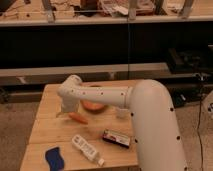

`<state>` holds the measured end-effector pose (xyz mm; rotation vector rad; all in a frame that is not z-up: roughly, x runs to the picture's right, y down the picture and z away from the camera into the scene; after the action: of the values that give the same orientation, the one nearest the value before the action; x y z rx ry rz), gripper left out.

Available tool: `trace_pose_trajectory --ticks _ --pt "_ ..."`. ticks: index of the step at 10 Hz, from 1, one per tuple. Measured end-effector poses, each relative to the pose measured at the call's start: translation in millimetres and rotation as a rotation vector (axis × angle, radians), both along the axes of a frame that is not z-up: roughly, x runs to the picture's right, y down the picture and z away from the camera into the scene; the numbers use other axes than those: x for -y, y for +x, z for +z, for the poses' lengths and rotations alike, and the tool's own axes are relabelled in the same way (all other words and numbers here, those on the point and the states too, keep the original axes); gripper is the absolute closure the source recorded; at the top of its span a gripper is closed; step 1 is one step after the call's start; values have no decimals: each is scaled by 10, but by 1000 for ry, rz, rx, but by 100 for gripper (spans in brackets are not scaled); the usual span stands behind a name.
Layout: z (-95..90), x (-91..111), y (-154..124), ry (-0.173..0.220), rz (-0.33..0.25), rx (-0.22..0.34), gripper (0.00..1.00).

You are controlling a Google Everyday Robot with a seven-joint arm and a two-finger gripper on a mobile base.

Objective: Place the pepper in the ceramic bowl

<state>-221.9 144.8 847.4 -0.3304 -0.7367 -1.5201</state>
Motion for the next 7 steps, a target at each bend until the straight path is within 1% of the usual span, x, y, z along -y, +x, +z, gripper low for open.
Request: trace_pose_trajectory --ticks 2,3,4,7 --pt "17 16 -5 16 -26 25 20" --pt "17 55 -7 43 -49 55 20" --pt "26 77 -6 57 -61 69 20" --pt "92 146 -13 82 -87 91 20"
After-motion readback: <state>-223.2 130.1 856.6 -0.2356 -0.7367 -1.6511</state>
